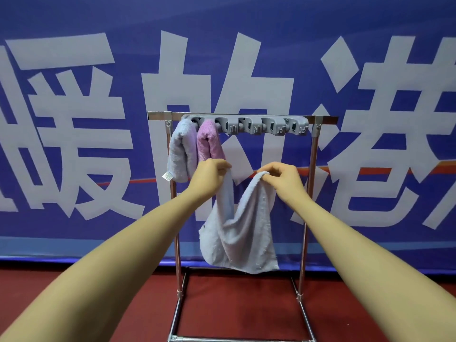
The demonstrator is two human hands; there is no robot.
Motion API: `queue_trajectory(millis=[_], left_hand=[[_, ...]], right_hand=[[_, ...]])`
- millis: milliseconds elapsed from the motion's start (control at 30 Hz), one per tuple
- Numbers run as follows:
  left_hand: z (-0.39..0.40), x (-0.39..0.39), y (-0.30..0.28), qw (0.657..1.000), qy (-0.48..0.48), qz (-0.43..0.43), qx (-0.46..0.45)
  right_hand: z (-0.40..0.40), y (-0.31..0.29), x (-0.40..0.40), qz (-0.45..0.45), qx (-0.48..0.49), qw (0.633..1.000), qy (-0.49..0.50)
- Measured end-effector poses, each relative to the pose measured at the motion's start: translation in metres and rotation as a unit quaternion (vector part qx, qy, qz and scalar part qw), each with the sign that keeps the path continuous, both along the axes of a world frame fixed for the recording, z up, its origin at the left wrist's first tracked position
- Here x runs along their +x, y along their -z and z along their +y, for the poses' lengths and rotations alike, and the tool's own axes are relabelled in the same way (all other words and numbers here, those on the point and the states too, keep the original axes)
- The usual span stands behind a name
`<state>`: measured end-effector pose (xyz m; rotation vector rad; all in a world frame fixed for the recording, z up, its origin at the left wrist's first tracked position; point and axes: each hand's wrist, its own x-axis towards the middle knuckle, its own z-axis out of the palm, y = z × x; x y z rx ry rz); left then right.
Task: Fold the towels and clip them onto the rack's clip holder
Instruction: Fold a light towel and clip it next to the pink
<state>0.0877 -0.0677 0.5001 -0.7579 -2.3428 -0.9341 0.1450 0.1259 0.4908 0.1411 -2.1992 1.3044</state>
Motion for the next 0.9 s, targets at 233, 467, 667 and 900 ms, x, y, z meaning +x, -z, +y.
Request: queue_trajectory(millis=[233, 467, 667, 900], left_hand=[[0.028, 0.019, 0.001, 0.993, 0.088, -0.058, 0.046], [0.03, 0.028, 0.005, 0.983, 0.139, -0.107, 0.047], [0.028, 0.024, 0.013, 0.987, 0.143, -0.077, -0.02], [0.02, 0.014, 0.042, 0.992, 0.113, -0.028, -0.047]], right_hand=[[-0.025, -0.004, 0.0, 0.018, -0.02, 0.999, -0.034], [-0.016, 0.007, -0.004, 0.004, -0.035, 0.999, -0.01], [-0.013, 0.013, 0.001, -0.008, 0.016, 1.0, -0.004], [-0.013, 0.006, 0.004, 0.021, 0.009, 1.0, -0.002]])
